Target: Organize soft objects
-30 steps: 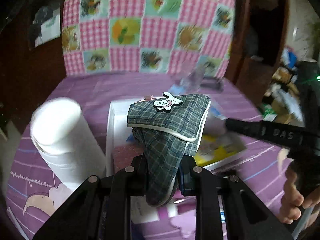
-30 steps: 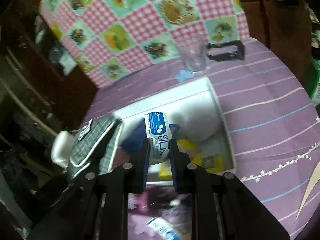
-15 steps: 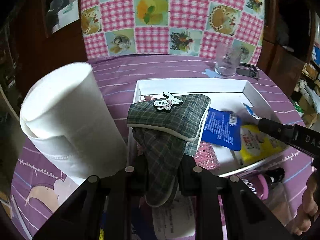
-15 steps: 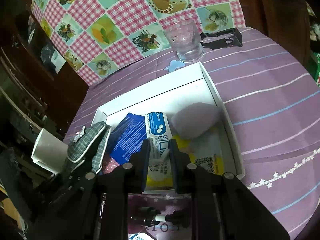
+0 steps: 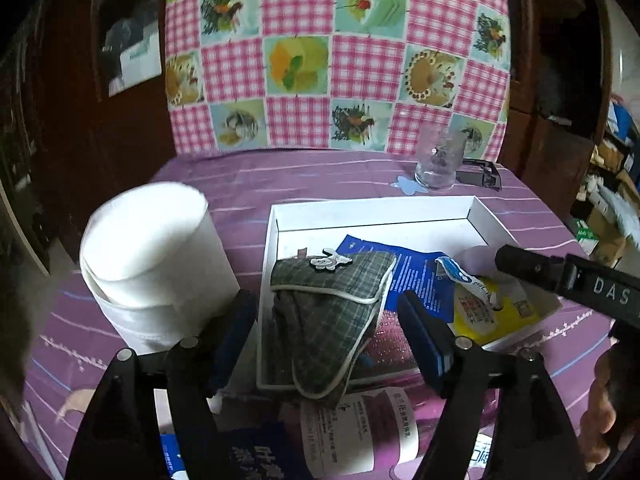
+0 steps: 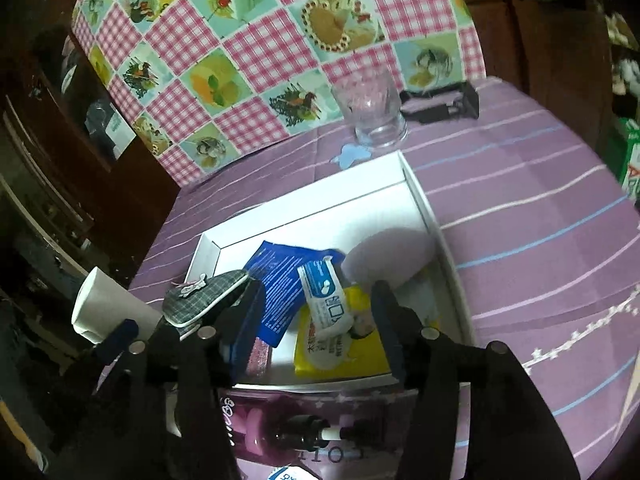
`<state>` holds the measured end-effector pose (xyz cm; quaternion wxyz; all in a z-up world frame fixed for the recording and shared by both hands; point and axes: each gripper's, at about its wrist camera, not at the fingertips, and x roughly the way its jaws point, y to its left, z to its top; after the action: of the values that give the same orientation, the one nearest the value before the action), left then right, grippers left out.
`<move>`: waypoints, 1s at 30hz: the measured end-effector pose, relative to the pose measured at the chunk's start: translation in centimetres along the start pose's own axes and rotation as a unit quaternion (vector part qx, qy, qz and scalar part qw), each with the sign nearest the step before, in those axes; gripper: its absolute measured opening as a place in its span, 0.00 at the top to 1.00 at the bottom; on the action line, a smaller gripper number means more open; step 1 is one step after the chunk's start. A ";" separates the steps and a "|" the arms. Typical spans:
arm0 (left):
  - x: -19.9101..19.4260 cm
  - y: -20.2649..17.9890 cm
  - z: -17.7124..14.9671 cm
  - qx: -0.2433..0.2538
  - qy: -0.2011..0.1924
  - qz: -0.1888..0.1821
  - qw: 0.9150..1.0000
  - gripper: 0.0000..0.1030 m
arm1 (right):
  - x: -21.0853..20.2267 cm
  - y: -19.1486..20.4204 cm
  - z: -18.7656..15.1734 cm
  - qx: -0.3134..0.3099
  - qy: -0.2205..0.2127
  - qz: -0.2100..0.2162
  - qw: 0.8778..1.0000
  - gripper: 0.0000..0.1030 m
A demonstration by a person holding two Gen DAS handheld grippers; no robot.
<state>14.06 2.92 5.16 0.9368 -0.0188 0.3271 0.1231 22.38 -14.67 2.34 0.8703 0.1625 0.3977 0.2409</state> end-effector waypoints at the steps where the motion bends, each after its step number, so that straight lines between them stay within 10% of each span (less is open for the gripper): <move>1: -0.1 -0.2 0.0 0.004 -0.001 0.004 1.000 0.27 | -0.3 0.1 0.1 -0.002 -0.004 0.002 1.000 0.45; 6: -0.1 -0.1 0.2 0.006 0.000 0.010 1.000 0.27 | -2.3 -0.1 0.4 0.018 -0.056 0.056 0.997 0.39; 18: -0.7 0.6 0.6 -0.038 0.009 -0.039 0.998 0.26 | -1.6 0.7 -0.1 0.006 -0.002 0.067 0.998 0.35; 30: -1.6 -2.4 0.6 0.020 0.040 -0.066 0.997 0.23 | -3.3 1.0 -1.5 -0.001 0.012 -0.023 1.000 0.35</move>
<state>13.79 0.33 6.54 0.9292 -0.0261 0.3647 0.0535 19.05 -15.50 3.87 0.8711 0.1497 0.4110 0.2235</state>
